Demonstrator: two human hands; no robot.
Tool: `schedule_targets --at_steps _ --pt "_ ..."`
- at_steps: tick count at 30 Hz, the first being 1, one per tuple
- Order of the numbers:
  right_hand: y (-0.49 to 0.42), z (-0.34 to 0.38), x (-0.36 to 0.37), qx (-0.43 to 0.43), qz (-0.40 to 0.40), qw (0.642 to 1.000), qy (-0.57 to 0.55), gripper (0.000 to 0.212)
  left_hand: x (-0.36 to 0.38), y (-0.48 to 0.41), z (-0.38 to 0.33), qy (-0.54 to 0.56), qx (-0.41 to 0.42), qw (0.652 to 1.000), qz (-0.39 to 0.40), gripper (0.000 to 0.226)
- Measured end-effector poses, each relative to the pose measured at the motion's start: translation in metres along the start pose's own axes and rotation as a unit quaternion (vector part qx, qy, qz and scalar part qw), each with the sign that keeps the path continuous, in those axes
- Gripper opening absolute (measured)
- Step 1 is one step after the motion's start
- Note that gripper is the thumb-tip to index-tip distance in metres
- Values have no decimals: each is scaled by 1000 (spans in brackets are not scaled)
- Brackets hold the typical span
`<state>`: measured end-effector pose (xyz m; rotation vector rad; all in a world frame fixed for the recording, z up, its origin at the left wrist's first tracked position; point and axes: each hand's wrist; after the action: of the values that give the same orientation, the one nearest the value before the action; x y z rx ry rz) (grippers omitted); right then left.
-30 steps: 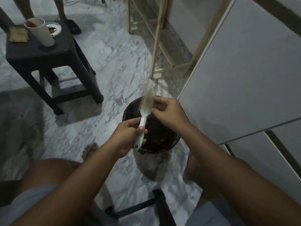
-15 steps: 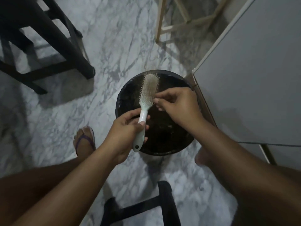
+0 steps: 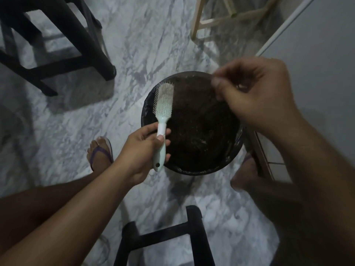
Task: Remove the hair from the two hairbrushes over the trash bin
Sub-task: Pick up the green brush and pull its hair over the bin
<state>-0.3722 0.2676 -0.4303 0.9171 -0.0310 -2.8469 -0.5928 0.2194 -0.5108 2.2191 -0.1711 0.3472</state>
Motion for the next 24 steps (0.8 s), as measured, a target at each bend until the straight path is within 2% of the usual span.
schedule_targets --at_steps 1,2,4,5,6,7,8,9,11,13,16,18,19,21,24 --pt "1 -5 0 46 77 993 75 6 0 1 0 -5 4 1000 3 30" --pt "2 -11 2 104 172 969 145 8 0 2 -1 -11 9 1000 7 30" --pt "5 -20 10 201 339 882 257 14 2 4 -1 -22 19 999 15 30" --pt "6 -23 13 233 397 836 297 32 3 4 -2 -25 24 999 17 31" --pt "6 -27 15 253 432 806 316 53 4 5 -3 -27 27 999 19 31" --pt "4 -29 14 259 444 798 316 75 5 5 -3 -28 31 999 21 31" --pt "3 -29 13 249 432 815 295 96 7 6 -3 -29 35 999 24 31" --pt "1 -30 12 234 402 850 249 112 8 6 -3 -31 39 998 28 31" --pt "-3 -31 20 207 297 928 89 121 9 6 -2 -35 42 998 40 32" --pt "-6 -32 41 181 186 964 -59 109 12 7 -1 -37 40 997 57 35" --pt "-10 -33 63 134 103 976 -137 67 15 8 -1 -37 50 996 63 36" --pt "-11 -36 62 127 63 982 -122 29 14 6 -4 -28 68 996 53 36" --pt "-11 -38 60 130 59 985 -93 16 13 6 -6 -25 77 995 52 36" --pt "-9 -42 59 138 75 987 -27 9 14 8 -8 -26 89 994 58 36" --pt "-6 -47 57 150 112 981 52 8 19 11 -3 -12 79 995 64 35"
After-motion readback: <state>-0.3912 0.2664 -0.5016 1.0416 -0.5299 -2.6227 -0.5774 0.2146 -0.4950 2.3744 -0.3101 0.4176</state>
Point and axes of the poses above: each hand's wrist, its own y-axis away from the middle knuckle, its own x-axis out of the palm, z = x × y, and after that the axes turned 10 degrees about z, right-handed
